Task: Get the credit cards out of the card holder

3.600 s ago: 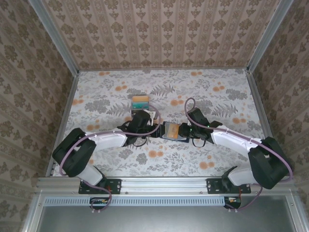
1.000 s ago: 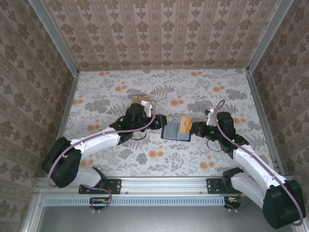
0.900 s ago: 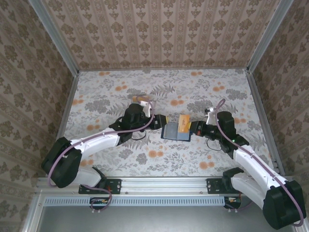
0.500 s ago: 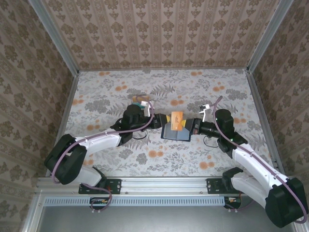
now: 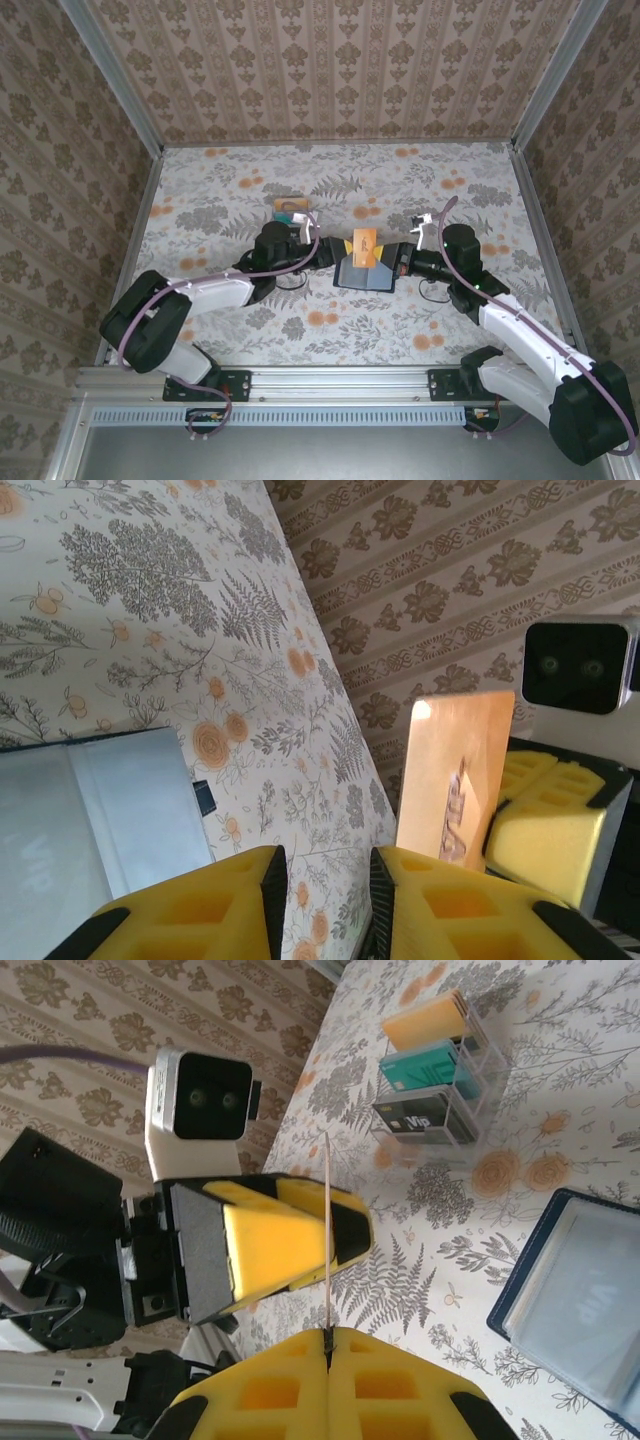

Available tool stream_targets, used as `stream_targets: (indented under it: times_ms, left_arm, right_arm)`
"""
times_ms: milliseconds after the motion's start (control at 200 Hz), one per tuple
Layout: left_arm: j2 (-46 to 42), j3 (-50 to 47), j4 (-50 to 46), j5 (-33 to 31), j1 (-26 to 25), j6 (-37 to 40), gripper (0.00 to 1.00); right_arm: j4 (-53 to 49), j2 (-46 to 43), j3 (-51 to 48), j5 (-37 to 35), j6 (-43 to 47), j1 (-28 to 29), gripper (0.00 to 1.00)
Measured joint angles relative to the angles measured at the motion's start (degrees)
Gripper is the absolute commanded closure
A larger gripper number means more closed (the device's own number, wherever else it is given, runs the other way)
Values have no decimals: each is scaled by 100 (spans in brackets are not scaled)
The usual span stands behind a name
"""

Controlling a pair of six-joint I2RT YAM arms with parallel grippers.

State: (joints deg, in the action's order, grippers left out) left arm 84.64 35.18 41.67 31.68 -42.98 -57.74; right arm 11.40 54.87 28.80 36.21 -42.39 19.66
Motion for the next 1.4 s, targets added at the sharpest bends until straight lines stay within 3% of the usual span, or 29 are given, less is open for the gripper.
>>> stream_targets:
  times_ms: [650,935,1075,1195,1285,1400]
  left_arm:
    - [76,-44,363,120,-87,-76,67]
    - [105,-37,509,186,-129,-142,78]
    - [105,-39,507,184,-122,-151,89]
    - [74,-39,538,208,-118,-166,94]
    - [26,-39,549,225,-140,-160,97]
    - [-13,-39,442,219,-140,-92,100]
  right_arm:
    - [151,157,-2,31,-111,11,100]
    - [214,273,0,70,-111,11,100]
    - [214,339,0,63,-107,9,100]
    - [175,442,0,22,-92,-13,77]
    - [129,466,0,26,-35,0,45]
    - [-52,396,0,2,74,11,33]
